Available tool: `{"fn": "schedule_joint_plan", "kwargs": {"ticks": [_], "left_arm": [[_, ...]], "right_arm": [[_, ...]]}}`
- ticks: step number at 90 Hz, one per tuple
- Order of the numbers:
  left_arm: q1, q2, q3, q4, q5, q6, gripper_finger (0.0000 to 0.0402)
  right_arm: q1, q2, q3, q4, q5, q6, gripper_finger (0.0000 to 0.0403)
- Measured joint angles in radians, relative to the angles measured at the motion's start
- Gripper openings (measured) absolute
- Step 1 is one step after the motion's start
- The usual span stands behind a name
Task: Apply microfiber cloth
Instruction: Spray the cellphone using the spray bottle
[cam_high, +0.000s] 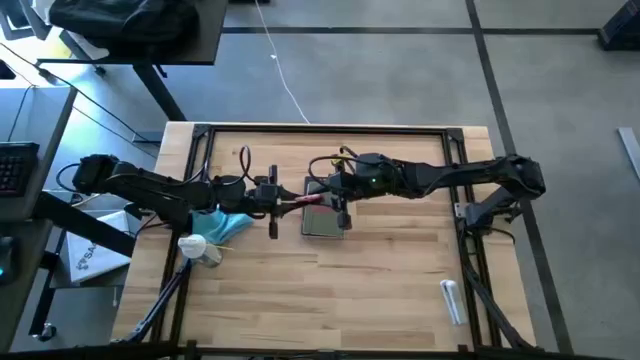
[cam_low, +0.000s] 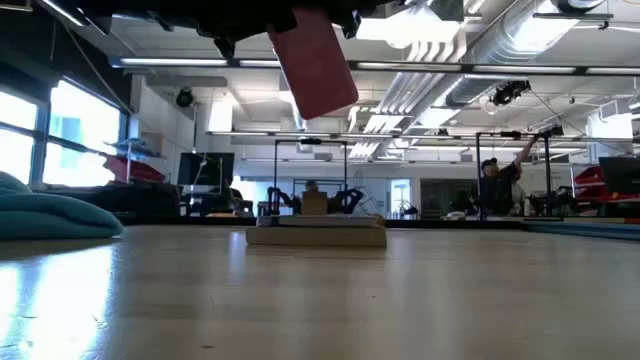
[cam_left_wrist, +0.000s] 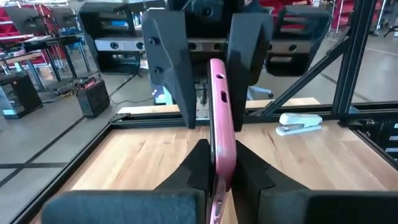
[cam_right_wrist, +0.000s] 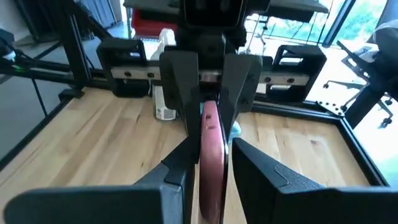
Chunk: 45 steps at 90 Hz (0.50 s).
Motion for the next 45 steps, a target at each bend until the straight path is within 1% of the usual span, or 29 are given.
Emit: {"fn": "schedule_joint_plan", "kwargs": {"ticks": [14, 22, 33, 45], "left_arm": [[0.000, 0.000, 0.000, 0.005, -0.001, 0.001, 0.0014], [0.000, 0.000, 0.000, 0.009, -0.001, 0.000, 0.0014], [0.000, 0.000, 0.000, 0.009, -0.013, 0.001, 0.0014], [-0.001, 0.000, 0.000, 0.008, -0.027, 0.001, 0.0023]], "right_arm": [[0.000, 0.001, 0.000, -0.005, -0.026, 0.007, 0.0068], [0.000, 0.004, 0.000, -0.004, -0.027, 0.006, 0.0051], [0.000, 0.006, 0.000, 0.000, -0.027, 0.005, 0.0012], [0.004, 0.007, 0.000, 0.006, -0.028, 0.007, 0.0008]]}}
